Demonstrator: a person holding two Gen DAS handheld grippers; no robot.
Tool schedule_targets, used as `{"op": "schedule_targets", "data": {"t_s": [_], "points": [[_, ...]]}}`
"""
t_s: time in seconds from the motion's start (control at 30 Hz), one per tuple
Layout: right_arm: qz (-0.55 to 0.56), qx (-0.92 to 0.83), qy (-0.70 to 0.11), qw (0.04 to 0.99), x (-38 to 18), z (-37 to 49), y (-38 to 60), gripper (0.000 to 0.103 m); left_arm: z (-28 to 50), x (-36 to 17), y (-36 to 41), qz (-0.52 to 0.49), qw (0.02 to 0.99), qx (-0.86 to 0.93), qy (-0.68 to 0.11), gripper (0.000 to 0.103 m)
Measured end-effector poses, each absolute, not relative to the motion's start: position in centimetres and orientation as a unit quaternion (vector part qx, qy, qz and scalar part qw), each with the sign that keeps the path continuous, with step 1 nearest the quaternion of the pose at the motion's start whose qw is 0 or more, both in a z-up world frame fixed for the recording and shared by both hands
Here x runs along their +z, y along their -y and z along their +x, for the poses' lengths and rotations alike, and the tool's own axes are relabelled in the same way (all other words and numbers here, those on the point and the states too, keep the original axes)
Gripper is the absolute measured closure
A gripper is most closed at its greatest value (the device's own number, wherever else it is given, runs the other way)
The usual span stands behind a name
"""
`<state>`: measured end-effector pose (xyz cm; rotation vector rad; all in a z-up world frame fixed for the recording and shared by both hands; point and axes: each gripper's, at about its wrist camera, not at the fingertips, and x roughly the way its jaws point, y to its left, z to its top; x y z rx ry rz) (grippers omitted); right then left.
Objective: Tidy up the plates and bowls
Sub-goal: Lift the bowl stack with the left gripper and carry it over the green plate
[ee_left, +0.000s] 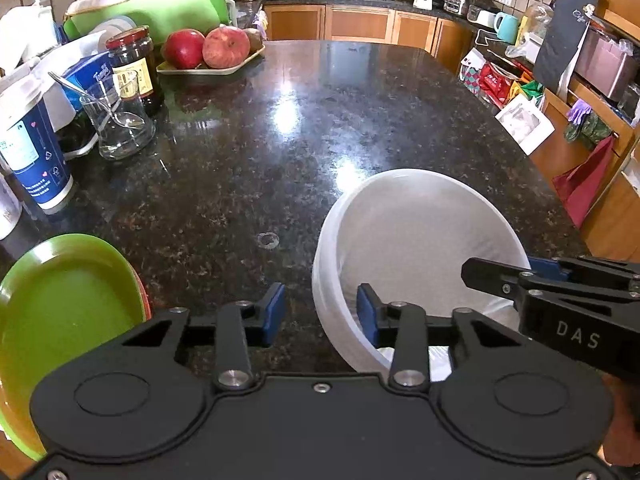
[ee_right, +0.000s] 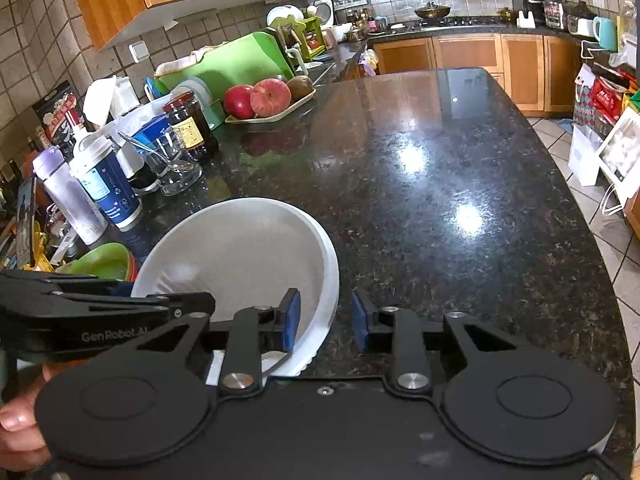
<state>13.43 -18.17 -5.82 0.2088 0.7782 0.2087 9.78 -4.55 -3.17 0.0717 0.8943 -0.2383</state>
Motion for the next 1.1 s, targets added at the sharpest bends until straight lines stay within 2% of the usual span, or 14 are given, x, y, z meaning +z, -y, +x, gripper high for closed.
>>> {"op": "schedule_targets", "data": {"t_s": [0.2, 0.37, 1.1], "points": [[0.102, 0.109, -0.373, 0.916, -5.6, 13.2, 18.1, 0.083, 9.5, -2.9, 4.6, 0.025, 0.895, -0.121, -0.428, 0.073], [0.107, 0.113, -0.370, 0.916, -5.4, 13.0, 18.4, 0.084, 9.3, -2.5, 4.4, 0.017, 0.898, -0.119, -0.424, 0.079], [0.098, 0.135, -0.351, 0.921, -4.4, 12.3, 19.0, 0.085, 8.0, -1.3, 4.9, 0.004, 0.909, -0.088, -0.407, 0.080]]}}
